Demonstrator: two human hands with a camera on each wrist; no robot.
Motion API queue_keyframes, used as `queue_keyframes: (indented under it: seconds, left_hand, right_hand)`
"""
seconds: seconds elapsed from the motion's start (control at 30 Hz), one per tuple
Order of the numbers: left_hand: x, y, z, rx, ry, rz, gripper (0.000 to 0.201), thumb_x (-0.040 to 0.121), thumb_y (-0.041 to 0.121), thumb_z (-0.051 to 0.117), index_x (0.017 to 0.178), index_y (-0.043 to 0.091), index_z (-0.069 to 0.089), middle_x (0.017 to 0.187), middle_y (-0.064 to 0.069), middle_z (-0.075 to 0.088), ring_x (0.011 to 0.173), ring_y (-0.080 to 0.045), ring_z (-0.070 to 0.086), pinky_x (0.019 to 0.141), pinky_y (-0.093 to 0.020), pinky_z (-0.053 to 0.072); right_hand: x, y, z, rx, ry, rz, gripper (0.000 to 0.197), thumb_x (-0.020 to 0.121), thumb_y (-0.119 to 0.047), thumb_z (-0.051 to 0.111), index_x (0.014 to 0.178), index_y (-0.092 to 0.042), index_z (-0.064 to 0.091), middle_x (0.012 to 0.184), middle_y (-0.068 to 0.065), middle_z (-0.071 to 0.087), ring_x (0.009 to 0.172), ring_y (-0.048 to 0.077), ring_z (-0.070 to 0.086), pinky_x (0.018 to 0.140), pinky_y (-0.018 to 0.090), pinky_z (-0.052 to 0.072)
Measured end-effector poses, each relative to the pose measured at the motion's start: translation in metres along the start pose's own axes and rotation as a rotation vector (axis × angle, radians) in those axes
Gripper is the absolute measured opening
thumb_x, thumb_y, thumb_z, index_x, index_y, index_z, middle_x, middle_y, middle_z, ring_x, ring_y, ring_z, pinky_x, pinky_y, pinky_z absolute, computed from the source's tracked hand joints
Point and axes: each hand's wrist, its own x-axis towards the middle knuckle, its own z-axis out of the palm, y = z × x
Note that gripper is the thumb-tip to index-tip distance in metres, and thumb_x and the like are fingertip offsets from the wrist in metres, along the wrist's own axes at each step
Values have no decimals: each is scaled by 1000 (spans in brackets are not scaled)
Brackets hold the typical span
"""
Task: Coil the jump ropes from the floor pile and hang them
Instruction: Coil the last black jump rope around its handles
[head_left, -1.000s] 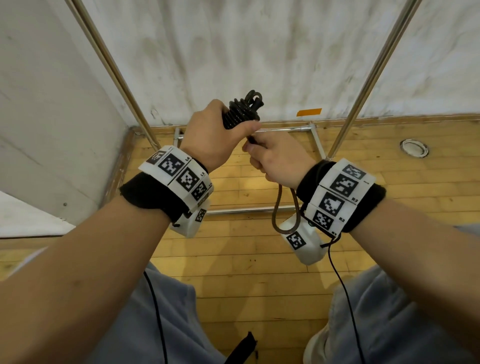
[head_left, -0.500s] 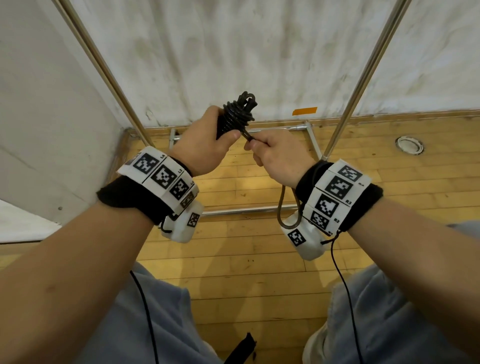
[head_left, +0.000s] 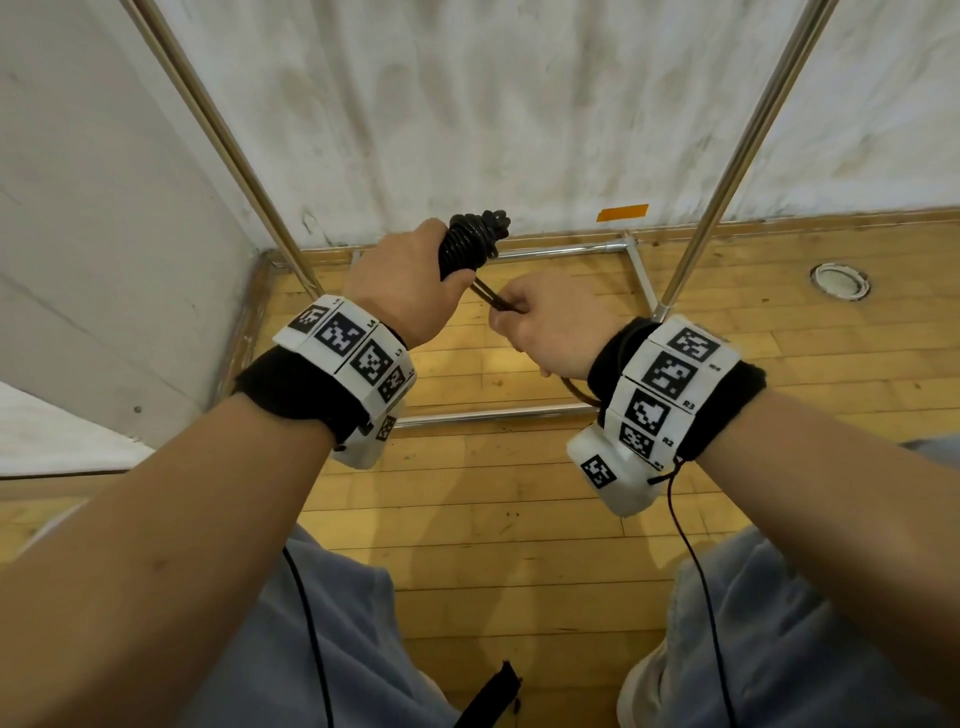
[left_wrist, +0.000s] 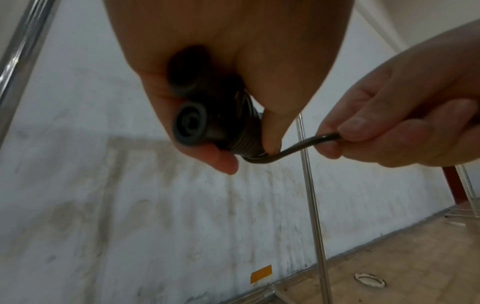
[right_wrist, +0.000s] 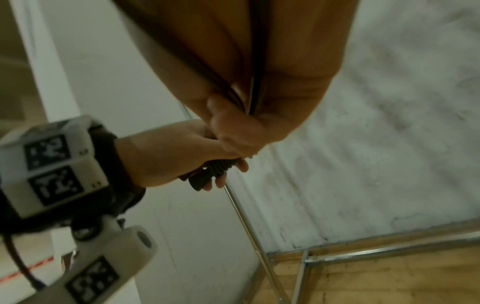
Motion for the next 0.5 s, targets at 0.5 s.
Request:
queue_keyframes:
  seconds: [0.5]
  left_hand:
    - [-2,7,21,241,-261,42,29,93,40,53,117,24,49,85,6,53,78,-17,53,57,-29,37]
  right_hand:
    - [-3,21,9,-556,44,-50,24,100,-31,39,117,-19,51,81,-2,53,68,15,48,55,27,35]
